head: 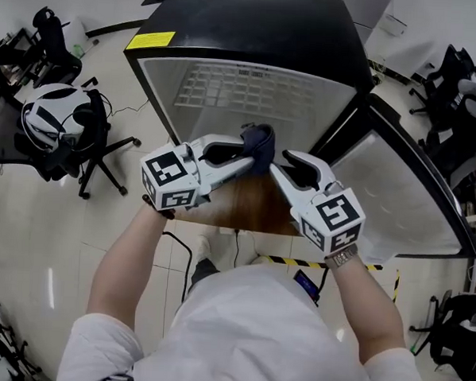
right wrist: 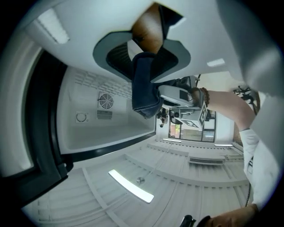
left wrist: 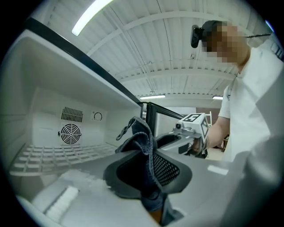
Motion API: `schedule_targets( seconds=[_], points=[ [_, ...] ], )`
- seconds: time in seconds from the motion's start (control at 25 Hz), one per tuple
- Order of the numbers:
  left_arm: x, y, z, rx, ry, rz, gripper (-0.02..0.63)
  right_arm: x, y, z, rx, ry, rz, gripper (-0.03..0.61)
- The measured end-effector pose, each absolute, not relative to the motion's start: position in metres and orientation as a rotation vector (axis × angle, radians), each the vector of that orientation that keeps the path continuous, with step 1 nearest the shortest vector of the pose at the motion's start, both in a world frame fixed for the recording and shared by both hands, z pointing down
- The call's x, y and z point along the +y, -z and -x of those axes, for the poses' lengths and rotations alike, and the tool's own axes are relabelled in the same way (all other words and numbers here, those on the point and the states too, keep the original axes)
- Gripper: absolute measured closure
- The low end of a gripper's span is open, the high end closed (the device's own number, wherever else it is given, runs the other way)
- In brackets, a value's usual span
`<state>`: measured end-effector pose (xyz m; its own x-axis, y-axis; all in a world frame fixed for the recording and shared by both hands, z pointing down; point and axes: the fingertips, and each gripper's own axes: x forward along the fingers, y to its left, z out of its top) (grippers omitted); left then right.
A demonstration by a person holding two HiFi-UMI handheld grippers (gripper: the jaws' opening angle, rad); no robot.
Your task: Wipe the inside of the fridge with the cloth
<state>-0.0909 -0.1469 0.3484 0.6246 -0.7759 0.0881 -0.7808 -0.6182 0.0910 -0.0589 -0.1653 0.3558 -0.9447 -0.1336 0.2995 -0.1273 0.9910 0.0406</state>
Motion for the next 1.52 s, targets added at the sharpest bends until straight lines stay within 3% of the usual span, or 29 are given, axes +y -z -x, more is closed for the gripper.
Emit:
schedule_targets(
  seconds=[0.2, 0.6, 1.0, 1.28, 1.52],
  points=[
    [-0.112, -0.347, 0.097, -1.181, -0.069, -2.739, 0.548, -0.137, -0.348, 0.080, -2.867, 0.000, 0.124, 0.379],
    [-0.067, -0.351, 0.117, -0.984, -0.128, -2.738, 0.548, -0.071, -0.350, 0.118, -2.768, -0.091, 0.584, 0.379],
    [-0.053, -0.371, 0.144, -1.031, -0.178, -2.685, 0.534, -0.051, -0.369, 0.142, -2.762, -0.074, 0.560, 0.510],
    [-0.062, -0.393, 0.184, -1.299, -0.289, -2.583, 0.445, -0.061, -0.389, 0.164, -2.775, 0.060, 0.367, 0.518],
    [-0.067, -0.408, 0.244, -1.667, -0.265, -2.386, 0.440, -0.079, -0.413, 0.185, -2.769, 0.150, 0.175, 0.518]
  ],
)
